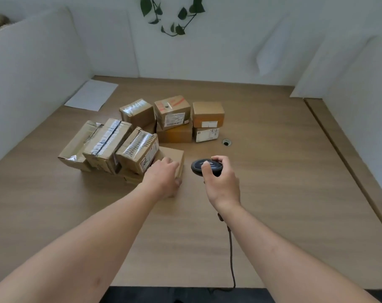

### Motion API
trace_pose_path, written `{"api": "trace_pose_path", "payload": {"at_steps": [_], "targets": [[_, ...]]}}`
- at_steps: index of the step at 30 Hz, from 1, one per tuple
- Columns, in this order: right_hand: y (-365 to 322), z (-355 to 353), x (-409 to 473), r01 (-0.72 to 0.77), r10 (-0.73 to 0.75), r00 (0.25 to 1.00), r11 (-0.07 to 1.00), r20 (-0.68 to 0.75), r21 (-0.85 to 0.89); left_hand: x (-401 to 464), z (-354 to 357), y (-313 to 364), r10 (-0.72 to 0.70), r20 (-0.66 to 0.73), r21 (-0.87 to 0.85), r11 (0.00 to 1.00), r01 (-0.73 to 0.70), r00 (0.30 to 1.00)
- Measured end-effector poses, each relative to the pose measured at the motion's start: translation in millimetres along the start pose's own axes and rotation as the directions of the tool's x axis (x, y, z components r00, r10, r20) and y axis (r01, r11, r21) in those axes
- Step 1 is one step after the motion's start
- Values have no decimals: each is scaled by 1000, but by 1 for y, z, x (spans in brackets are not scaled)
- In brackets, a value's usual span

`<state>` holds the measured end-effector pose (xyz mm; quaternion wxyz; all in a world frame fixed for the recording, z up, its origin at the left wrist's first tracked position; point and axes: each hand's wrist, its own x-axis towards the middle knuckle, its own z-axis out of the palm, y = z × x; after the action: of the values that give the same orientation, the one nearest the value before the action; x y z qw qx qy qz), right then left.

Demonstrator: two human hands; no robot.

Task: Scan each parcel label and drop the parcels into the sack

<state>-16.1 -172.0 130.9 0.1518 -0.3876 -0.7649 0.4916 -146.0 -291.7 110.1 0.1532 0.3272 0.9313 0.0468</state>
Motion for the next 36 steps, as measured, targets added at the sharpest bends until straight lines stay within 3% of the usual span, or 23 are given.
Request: {"api": "trace_pose_path", "payload": {"at_steps": [14,24,27,31,33,36], "targets": [[67,50,101,-94,103,982,993,158,-66,87,97,-39,-265,93,-55,961,271,960],[97,23,116,-141,155,964,987,218,-80,77,106,0,-150,86,-57,986,155,985],[101,10,120,-140,154,966,987,208,-78,71,107,9,-113,83,-210,969,128,990],[102,-2,125,-142,148,970,989,190,-48,67,107,17,-153,130,-612,765,201,980],[101,-7,125,-150,153,970,988,186,-34,66,105,20,-203,113,-647,728,227,973],[103,-13,125,-155,156,968,988,196,-20,65,100,22,-337,29,-576,764,291,941]]}}
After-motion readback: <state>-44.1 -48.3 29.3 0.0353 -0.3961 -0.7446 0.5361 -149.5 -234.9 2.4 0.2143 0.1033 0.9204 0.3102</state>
